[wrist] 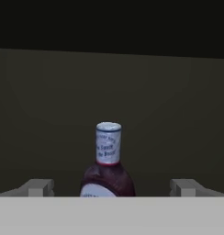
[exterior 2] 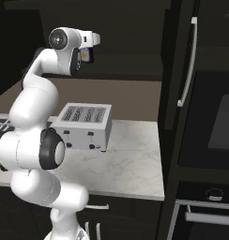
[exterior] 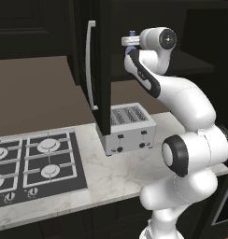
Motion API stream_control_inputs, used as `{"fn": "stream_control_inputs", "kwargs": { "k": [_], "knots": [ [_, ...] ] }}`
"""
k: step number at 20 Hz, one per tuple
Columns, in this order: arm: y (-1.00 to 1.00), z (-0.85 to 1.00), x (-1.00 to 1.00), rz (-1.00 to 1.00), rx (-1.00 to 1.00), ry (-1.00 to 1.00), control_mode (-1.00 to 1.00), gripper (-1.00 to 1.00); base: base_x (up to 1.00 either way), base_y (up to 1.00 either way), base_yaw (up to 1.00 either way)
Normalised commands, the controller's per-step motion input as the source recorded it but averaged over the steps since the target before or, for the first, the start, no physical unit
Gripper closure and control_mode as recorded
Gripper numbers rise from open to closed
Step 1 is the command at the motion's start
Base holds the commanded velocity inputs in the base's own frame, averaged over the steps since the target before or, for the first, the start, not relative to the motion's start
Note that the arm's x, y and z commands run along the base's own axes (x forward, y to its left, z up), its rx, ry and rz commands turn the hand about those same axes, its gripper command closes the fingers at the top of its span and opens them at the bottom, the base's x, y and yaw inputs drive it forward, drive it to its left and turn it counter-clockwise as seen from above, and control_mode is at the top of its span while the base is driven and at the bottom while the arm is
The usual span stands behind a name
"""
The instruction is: Take 2 condiments from the cabinet and move them on the counter near the stove.Make sure the condiments are lined up with each other, next to each other.
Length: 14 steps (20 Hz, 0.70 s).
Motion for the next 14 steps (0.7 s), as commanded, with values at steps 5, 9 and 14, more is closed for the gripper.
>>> {"fn": "stream_control_inputs", "kwargs": {
  "k": [5,9,14],
  "knots": [
    [0.00,0.00,0.02,0.00,0.00,0.00,-1.00,-1.00,0.00,0.00,0.00],
    [0.00,0.00,0.12,0.00,0.00,0.00,-1.00,-1.00,0.00,0.00,0.00],
    [0.00,0.00,0.13,-0.01,0.00,0.00,-1.00,-1.00,0.00,0.00,0.00]
  ]
}}
